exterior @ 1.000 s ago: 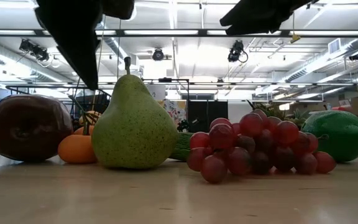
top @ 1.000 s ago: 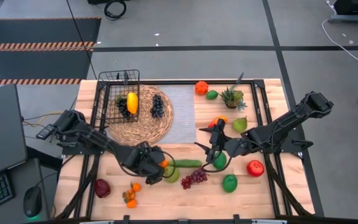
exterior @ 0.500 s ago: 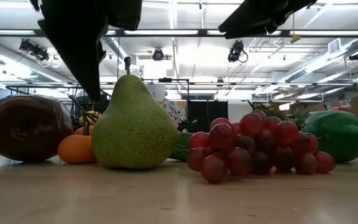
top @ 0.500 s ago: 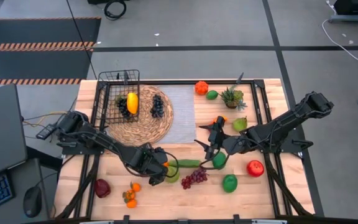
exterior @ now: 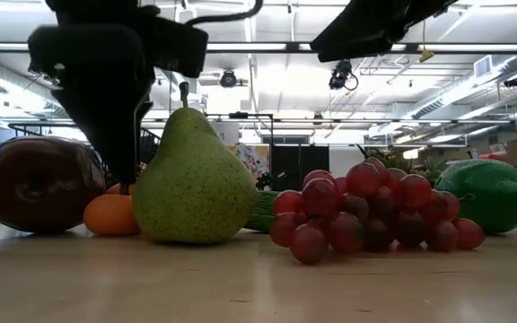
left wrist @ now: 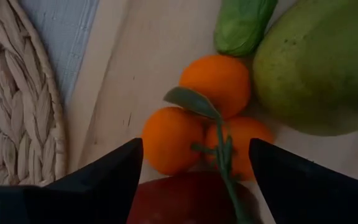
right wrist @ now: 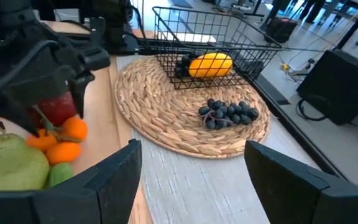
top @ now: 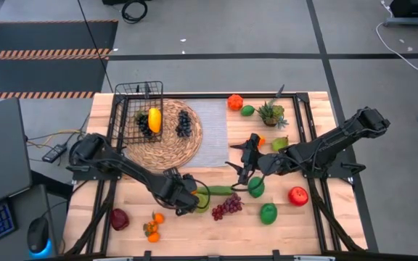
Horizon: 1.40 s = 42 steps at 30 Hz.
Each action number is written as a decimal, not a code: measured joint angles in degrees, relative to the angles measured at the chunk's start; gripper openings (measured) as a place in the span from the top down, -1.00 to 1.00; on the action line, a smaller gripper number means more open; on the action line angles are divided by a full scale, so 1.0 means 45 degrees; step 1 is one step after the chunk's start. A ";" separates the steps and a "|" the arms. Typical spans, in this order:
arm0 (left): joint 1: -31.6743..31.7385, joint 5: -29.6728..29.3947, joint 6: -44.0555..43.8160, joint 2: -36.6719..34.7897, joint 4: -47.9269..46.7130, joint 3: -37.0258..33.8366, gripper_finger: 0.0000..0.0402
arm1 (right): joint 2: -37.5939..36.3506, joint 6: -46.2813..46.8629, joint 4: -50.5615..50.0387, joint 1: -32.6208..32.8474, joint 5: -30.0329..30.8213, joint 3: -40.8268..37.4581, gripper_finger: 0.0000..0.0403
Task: Build produce basket
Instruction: Put the top orange tangerine into the wire basket
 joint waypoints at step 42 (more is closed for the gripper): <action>0.0434 -0.0127 0.0776 -0.0542 -0.2006 0.0435 0.92 | 0.1161 0.0407 0.0407 0.0004 -0.0409 0.0000 -0.43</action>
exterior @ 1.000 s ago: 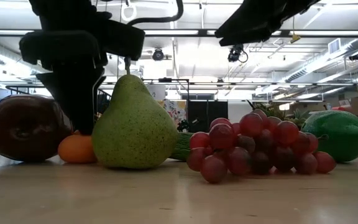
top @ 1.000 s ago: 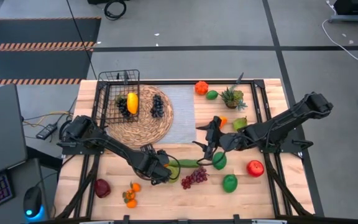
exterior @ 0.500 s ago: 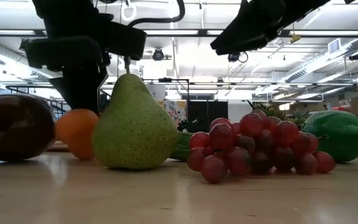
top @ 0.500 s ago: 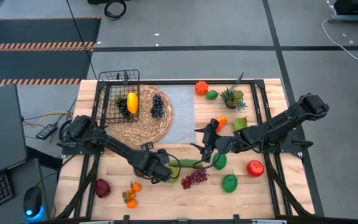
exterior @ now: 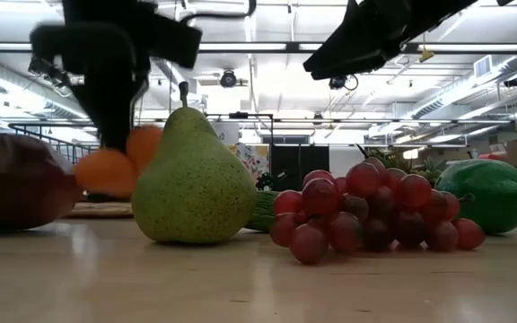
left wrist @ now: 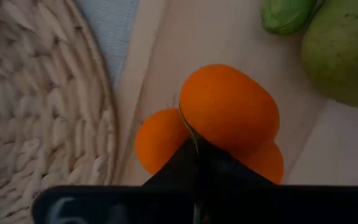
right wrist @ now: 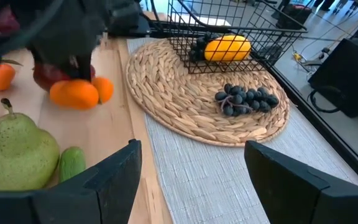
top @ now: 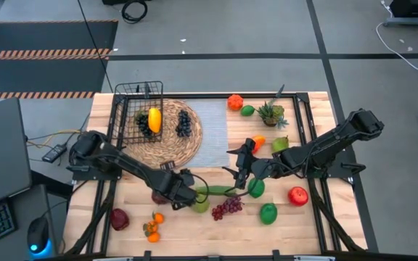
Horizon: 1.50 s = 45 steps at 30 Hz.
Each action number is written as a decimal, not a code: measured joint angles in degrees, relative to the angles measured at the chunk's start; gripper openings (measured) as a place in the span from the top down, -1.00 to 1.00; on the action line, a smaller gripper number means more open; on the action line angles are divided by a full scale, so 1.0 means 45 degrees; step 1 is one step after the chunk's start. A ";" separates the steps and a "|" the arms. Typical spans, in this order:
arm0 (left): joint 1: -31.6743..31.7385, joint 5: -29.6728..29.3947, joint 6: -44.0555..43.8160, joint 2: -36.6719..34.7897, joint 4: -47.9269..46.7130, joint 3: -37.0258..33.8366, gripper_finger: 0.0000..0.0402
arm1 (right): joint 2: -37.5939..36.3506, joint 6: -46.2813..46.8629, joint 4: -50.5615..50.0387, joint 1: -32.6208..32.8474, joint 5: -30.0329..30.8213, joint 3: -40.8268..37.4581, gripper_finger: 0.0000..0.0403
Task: Build produce basket
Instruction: Put the top orange tangerine into the wire basket
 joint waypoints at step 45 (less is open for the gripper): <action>0.8828 -0.4261 0.5653 -0.4079 -0.6736 0.2062 0.88 | -0.0005 0.0148 0.0709 -0.0097 -0.0013 -0.0811 -0.43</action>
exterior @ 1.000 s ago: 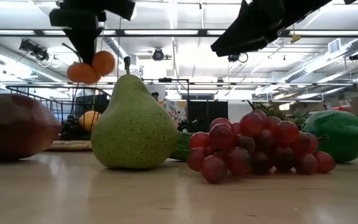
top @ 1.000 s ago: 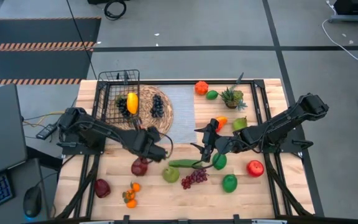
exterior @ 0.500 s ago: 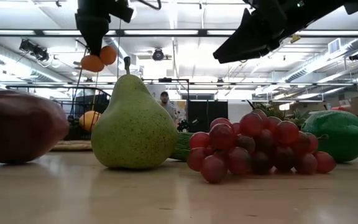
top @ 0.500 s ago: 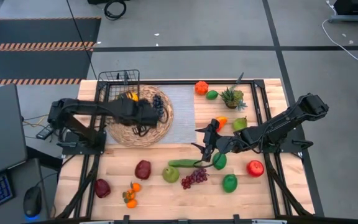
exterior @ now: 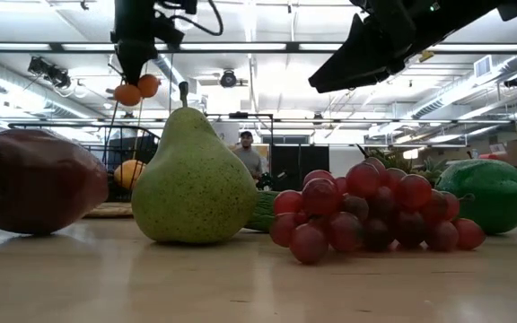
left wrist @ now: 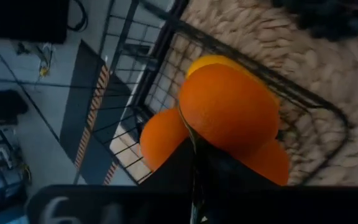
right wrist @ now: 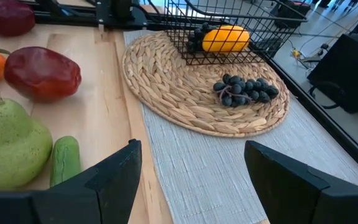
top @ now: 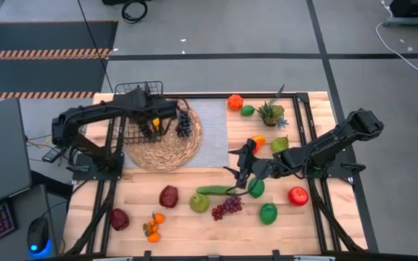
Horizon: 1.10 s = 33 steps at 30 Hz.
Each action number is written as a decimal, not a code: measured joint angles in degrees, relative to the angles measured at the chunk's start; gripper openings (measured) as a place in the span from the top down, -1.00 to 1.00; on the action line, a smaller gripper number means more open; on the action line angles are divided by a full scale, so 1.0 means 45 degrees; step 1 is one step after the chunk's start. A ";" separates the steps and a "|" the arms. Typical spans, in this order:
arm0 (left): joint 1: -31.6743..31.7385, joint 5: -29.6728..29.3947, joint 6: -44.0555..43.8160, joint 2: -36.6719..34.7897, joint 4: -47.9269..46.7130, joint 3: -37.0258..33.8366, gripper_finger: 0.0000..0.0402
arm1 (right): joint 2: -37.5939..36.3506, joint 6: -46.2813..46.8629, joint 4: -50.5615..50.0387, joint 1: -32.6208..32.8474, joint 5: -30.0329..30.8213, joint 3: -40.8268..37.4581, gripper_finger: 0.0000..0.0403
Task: Build produce basket
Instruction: Put the top orange tangerine into the wire basket, then put the bottom green pear into the wire basket
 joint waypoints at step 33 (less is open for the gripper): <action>0.4776 0.0845 0.0524 -0.0044 0.0083 0.0000 -0.17 | 0.0000 0.0848 -0.0287 0.0476 -0.0001 0.0000 -0.43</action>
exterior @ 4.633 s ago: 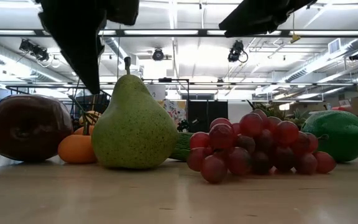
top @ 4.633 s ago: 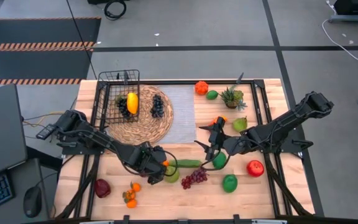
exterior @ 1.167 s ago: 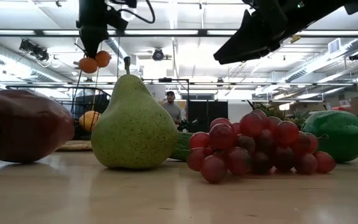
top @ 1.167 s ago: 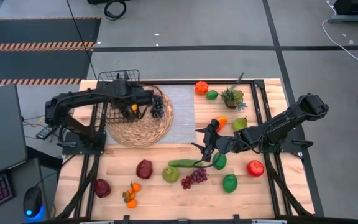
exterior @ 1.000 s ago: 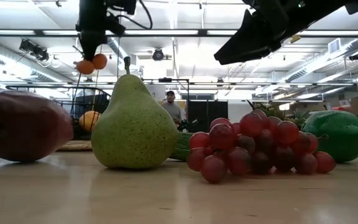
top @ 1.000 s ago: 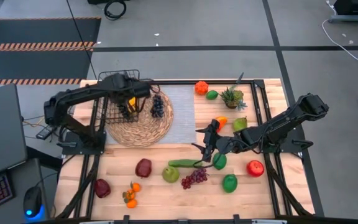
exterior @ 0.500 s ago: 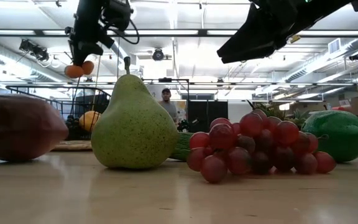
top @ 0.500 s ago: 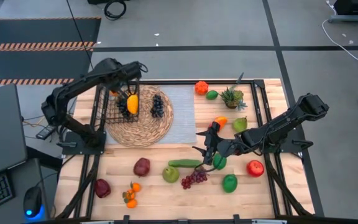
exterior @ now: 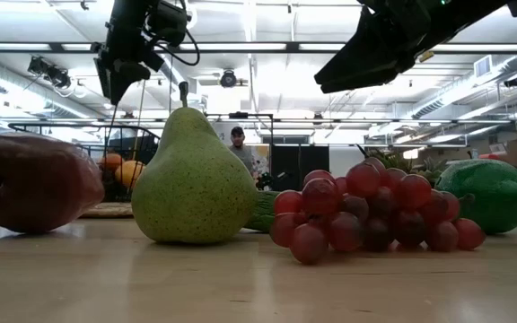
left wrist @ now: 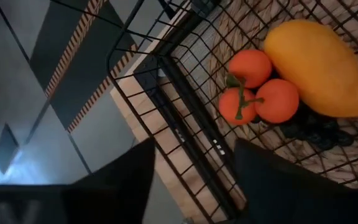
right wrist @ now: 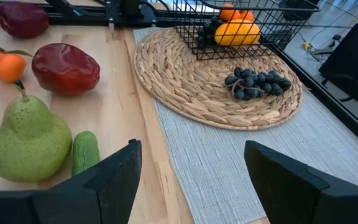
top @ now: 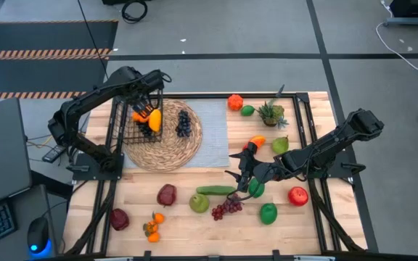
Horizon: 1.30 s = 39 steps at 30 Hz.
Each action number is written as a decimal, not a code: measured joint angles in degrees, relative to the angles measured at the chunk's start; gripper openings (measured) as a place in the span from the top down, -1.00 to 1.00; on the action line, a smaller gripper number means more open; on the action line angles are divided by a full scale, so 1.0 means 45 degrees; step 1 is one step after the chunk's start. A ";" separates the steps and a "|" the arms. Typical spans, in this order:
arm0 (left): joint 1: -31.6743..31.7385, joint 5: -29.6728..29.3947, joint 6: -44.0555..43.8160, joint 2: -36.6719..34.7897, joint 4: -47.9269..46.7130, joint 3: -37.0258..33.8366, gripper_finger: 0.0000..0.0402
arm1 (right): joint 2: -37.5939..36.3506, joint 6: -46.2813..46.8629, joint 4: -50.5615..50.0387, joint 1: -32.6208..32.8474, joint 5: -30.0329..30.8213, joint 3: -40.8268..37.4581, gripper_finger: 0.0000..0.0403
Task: Build produce basket
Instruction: Put the bottom green pear into the wire basket
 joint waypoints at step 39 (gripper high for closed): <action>-0.8087 0.0055 -0.1220 -0.0097 0.9779 -0.4597 0.15 | -0.1185 0.2898 -0.2225 0.0380 0.1351 0.0005 -0.43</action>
